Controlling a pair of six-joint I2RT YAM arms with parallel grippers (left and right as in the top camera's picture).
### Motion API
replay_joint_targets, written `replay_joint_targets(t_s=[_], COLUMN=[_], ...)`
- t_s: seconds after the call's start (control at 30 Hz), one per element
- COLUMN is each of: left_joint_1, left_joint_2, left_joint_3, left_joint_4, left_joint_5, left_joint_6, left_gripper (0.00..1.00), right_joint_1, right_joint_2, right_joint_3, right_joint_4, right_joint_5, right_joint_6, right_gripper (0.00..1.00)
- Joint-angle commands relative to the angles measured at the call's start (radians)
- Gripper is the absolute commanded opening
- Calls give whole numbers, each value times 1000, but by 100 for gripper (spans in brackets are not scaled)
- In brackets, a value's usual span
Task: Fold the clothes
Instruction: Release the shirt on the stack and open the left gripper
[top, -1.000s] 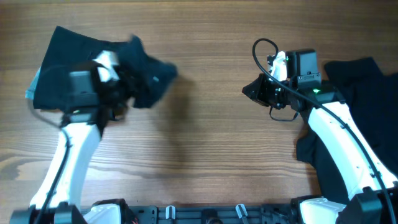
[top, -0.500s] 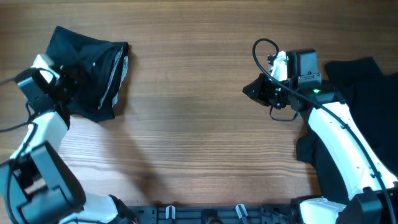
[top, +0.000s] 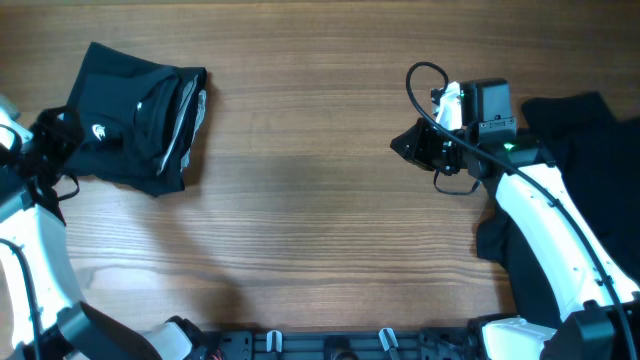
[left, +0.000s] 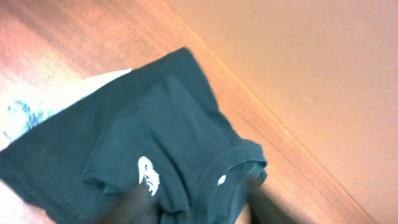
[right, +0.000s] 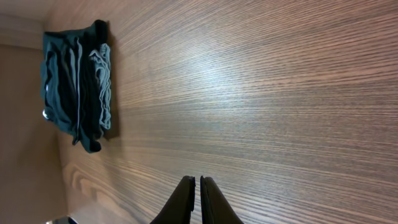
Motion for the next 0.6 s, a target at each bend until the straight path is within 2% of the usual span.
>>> replay_joint_targets(t_s=[0.0, 0.07, 0.1, 0.2, 0.27, 0.37, 0.4, 0.47, 0.5, 0.57], left_joint_1=[-11, -11, -11, -11, -11, -11, -11, -11, -10, -8], left_joint_2=[59, 142, 198, 298, 338, 356, 356, 356, 356, 356], left_joint_3=[2, 2, 2, 2, 2, 2, 2, 2, 2, 2], left_joint_4=[-5, -5, -5, 8, 37, 79, 91, 116, 130, 174], left_joint_5=[-18, -17, -16, -1, 0, -2, -2, -2, -2, -2], left_joint_6=[30, 30, 28, 19, -3, -5, -5, -27, -32, -31], left_gripper=[4, 8, 46, 57, 59, 56, 49, 20, 8, 4], right_joint_1=[1, 1, 1, 1, 1, 1, 1, 1, 1, 1], right_joint_2=[-8, -8, -8, -8, -7, -7, -7, -7, -7, -8], right_joint_3=[3, 3, 3, 3, 3, 3, 3, 3, 3, 3], right_joint_4=[-1, -1, -2, -3, -5, -6, -6, -6, -6, -10], right_joint_5=[36, 40, 40, 40, 40, 40, 40, 40, 40, 39], right_joint_6=[1, 1, 0, 0, 0, 0, 0, 0, 0, -1], right_gripper=[9, 10, 9, 9, 9, 9, 9, 9, 9, 9])
